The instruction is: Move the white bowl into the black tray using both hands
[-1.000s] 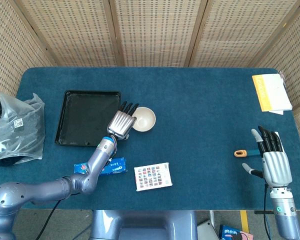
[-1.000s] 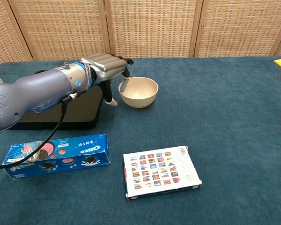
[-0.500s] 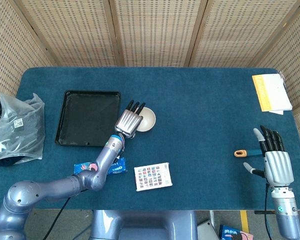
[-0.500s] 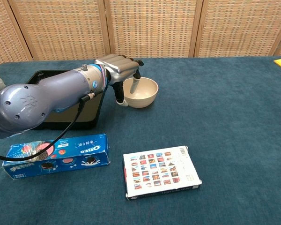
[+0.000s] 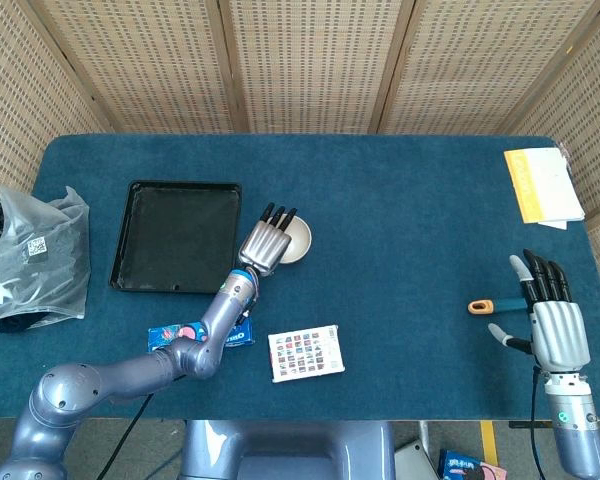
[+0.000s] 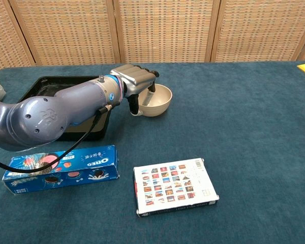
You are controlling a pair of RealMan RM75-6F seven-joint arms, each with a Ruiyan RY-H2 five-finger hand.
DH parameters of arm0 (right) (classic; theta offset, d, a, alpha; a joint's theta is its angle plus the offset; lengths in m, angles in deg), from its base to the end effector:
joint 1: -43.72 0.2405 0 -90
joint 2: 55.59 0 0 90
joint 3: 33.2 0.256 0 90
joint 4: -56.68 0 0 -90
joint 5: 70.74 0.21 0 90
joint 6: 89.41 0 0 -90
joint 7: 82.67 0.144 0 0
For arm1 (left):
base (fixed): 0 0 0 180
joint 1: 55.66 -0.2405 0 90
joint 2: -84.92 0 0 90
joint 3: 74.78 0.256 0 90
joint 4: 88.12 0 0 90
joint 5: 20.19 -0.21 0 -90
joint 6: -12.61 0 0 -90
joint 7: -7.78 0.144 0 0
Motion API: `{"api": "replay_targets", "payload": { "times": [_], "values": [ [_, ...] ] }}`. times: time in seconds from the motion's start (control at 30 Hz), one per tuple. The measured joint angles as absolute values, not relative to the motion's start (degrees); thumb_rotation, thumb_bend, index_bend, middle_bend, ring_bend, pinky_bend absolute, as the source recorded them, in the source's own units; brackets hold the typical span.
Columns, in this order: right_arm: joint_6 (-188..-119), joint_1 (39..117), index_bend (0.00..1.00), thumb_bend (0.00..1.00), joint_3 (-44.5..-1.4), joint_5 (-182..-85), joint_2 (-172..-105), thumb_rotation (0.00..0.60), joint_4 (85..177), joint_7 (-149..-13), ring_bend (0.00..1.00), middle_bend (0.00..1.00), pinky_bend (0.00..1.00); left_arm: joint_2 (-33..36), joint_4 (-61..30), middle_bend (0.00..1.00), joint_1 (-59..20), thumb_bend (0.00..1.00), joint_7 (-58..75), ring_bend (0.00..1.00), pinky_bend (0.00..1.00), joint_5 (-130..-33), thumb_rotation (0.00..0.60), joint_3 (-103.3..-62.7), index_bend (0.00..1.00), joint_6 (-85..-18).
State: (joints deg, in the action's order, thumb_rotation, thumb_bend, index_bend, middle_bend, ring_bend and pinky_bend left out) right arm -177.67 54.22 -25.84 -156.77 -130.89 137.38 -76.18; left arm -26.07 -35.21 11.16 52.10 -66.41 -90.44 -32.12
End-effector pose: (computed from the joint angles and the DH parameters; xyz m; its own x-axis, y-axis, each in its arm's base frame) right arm -0.3023 -0.2282 0.1331 0.2734 0.1583 0.9488 -0.9519 -0.0972 0.2905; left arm -0.0425 0.4200 -0.1062 0.7579 0.0979 0.6450 0.6086 -0.4624 -0.6449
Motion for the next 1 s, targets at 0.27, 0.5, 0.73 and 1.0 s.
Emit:
{"api": "replay_targets", "payload": {
  "times": [0.27, 0.5, 0.73, 1.0],
  "values": [
    [-178.06, 54.06, 0.0, 0.21, -25.7, -157.36, -130.85, 0.6, 137.56, -75.72, 0.0, 0.0, 0.0, -26.17, -35.86, 0.0, 10.85, 0.4, 51.8, 0.0, 0.0, -66.81, 0.6, -89.88, 0.65, -32.66],
    [-178.17, 53.98, 0.0, 0.21, -25.59, -157.58, -130.77, 0.6, 137.73, -75.55, 0.0, 0.0, 0.0, -24.27, -33.22, 0.0, 9.74, 0.4, 51.32, 0.0, 0.0, -68.36, 0.6, -89.58, 0.66, -35.07],
    [-178.94, 53.75, 0.0, 0.21, -25.52, -158.2, -130.38, 0.6, 138.37, -75.54, 0.0, 0.0, 0.0, -19.49, -26.91, 0.0, 7.62, 0.4, 51.3, 0.0, 0.0, -69.1, 0.6, -89.51, 0.65, -38.15],
    [-180.13, 53.4, 0.0, 0.21, -25.58, -159.27, -129.86, 0.6, 139.63, -75.84, 0.0, 0.0, 0.0, -11.44, -18.95, 0.0, 2.98, 0.4, 51.39, 0.0, 0.0, -69.39, 0.6, -87.76, 0.65, -41.42]
  ]
}}
